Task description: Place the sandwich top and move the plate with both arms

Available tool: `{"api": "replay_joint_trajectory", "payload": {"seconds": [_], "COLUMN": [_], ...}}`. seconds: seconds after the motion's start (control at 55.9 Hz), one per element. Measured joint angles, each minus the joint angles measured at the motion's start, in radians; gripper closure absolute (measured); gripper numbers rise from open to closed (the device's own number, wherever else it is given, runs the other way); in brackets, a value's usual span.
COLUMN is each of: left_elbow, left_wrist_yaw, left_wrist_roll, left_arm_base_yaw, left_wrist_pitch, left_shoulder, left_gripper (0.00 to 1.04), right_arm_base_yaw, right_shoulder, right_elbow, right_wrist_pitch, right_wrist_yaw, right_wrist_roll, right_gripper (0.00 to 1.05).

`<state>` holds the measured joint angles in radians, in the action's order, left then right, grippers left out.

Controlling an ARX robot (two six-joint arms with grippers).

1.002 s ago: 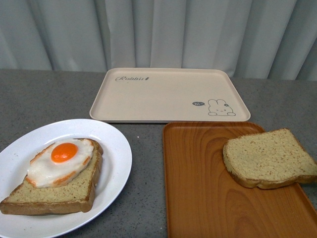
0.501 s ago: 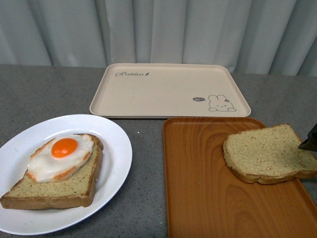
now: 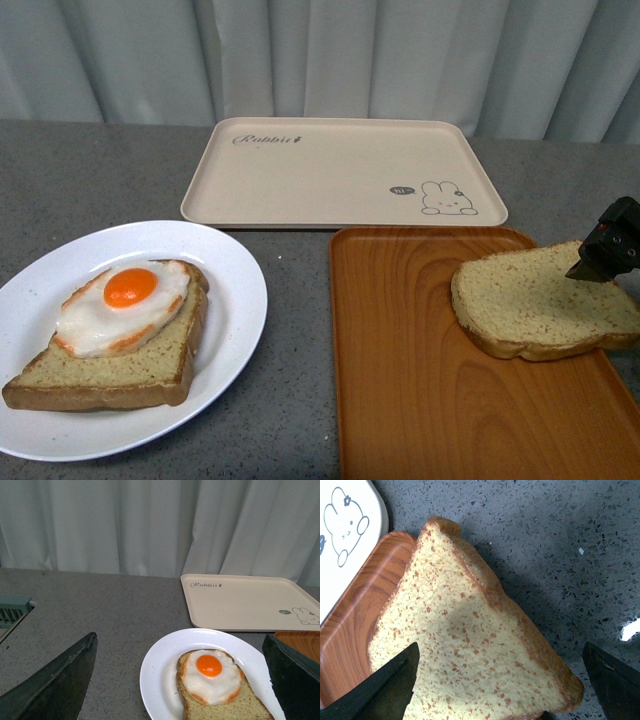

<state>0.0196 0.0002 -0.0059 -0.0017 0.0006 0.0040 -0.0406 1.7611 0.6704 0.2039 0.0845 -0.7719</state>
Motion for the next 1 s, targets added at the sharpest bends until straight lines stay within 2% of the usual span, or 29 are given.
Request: {"api": "replay_joint_trajectory", "payload": {"seconds": [0.412, 0.788, 0.895, 1.002], "left_elbow": [0.0, 0.0, 0.0, 0.0], "left_wrist_yaw": [0.0, 0.0, 0.0, 0.0], "left_wrist_roll": [0.0, 0.0, 0.0, 0.0], "left_arm_base_yaw": [0.0, 0.0, 0.0, 0.0], "left_wrist_pitch": [0.0, 0.0, 0.0, 0.0], "left_shoulder": [0.0, 0.0, 0.0, 0.0], "left_gripper": [0.06, 0.06, 0.06, 0.06], "right_arm_base_yaw": [-0.019, -0.034, -0.034, -0.032], "right_shoulder": [0.027, 0.048, 0.045, 0.029], "right_elbow": [0.018, 0.019, 0.024, 0.035], "right_wrist_pitch": [0.015, 0.017, 0.017, 0.004], "right_wrist_yaw": [-0.017, -0.031, -0.026, -0.02], "right_wrist_roll": [0.0, 0.001, 0.001, 0.005], "right_gripper": [0.1, 0.64, 0.84, 0.99]}}
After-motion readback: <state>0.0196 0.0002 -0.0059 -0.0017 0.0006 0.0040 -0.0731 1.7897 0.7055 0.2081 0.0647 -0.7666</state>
